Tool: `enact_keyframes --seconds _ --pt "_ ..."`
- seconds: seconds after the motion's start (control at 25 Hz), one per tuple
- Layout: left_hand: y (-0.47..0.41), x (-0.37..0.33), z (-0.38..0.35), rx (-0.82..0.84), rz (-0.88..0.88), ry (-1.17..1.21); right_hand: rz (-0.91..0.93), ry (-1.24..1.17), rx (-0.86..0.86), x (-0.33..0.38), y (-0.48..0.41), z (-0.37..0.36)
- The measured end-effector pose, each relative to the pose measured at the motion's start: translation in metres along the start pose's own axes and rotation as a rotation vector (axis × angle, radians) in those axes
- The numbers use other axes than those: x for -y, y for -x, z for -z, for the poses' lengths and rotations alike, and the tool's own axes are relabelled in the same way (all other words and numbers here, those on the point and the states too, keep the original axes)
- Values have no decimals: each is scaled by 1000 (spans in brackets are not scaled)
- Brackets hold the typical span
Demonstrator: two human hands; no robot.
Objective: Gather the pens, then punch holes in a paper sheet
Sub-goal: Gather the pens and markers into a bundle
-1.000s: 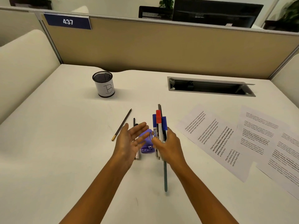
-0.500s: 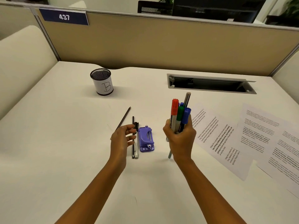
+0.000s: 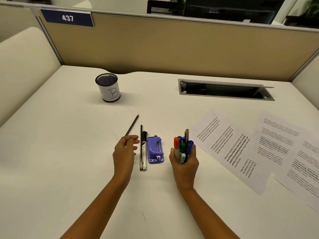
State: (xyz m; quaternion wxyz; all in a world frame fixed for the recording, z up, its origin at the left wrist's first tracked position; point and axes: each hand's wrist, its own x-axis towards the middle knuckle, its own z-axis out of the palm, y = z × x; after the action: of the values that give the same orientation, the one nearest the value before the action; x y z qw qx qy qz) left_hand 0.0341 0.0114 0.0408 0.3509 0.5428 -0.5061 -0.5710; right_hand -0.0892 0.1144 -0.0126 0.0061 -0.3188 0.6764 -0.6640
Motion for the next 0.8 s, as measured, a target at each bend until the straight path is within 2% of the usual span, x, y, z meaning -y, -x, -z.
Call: enact_keyframes --seconds 0.24,0.32,0.44,0.52,0.68,0.8 --pt "-17 17 -6 -17 -402 -618 -20 45 -8 -10 -7 2" --pt "-21 23 -11 -11 -468 -805 -69 51 -5 -15 -6 3" --pt "-28 30 -12 -33 -381 -938 -120 82 3 -20 -6 3" --pt "-30 30 -13 -53 -312 -961 -97 102 9 -20 -6 1" --pt "-33 22 -15 -116 -290 -1007 -114 73 12 -16 -6 0" --pt "-36 14 -16 -114 -172 -997 -115 48 10 -12 -5 1"
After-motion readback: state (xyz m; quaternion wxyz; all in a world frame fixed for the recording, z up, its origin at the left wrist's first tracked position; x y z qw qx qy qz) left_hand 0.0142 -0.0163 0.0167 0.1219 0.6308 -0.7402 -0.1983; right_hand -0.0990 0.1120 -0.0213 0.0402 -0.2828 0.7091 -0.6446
